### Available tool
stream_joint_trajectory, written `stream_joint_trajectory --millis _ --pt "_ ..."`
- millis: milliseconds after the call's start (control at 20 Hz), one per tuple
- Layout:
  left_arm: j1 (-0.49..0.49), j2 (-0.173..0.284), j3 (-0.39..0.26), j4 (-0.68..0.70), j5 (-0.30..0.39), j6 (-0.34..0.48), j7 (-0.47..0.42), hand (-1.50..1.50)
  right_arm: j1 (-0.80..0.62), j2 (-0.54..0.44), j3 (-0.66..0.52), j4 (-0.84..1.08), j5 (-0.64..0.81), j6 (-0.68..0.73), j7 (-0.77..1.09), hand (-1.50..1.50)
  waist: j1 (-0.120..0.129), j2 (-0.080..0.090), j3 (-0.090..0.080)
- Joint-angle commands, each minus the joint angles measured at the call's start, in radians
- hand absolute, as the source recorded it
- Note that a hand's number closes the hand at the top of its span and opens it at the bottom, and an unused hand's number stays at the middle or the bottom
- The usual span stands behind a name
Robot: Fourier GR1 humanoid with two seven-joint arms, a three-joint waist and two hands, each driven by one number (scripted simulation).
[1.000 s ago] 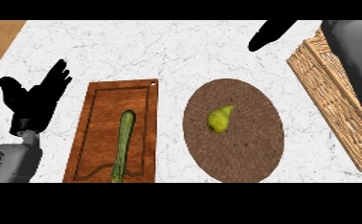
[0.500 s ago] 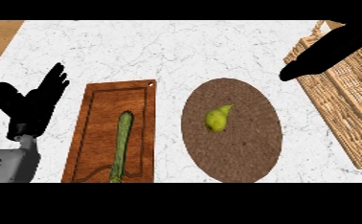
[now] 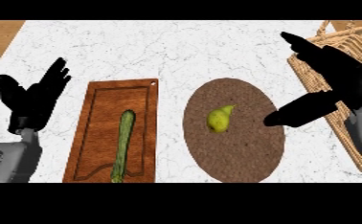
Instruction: Pick the pear from the placemat and place it in the basket
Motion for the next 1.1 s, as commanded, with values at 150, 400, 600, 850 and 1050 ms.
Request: stream_joint_trajectory --millis 150,400,600,850,1050 --pt "0.049 -0.046 -0.038 -0.106 -0.039 0.024 0.042 0.00 0.092 0.165 0.091 0.084 0.257 -0.162 -0.083 -1.50 0.023 0.003 0.001" --pt "0.016 -0.019 0.008 -0.051 -0.031 -0.015 0.031 0.00 0.164 0.265 0.087 0.181 0.343 -0.277 -0.243 -1.50 0.020 0.004 0.001" --pt "-0.003 -0.068 0.014 0.009 -0.074 -0.005 -0.014 0.00 0.137 0.319 0.107 0.202 0.378 -0.206 -0.164 -1.50 0.013 0.003 0.000" --pt "-0.063 -0.054 0.043 0.045 -0.065 -0.030 0.005 0.00 0.105 0.374 0.122 0.362 0.400 -0.185 -0.212 -1.50 0.014 0.005 0.000" --pt "-0.033 -0.061 0.043 -0.024 -0.075 -0.038 0.073 0.00 0.159 0.403 0.118 0.365 0.427 -0.168 -0.234 -1.50 0.013 0.004 0.000"
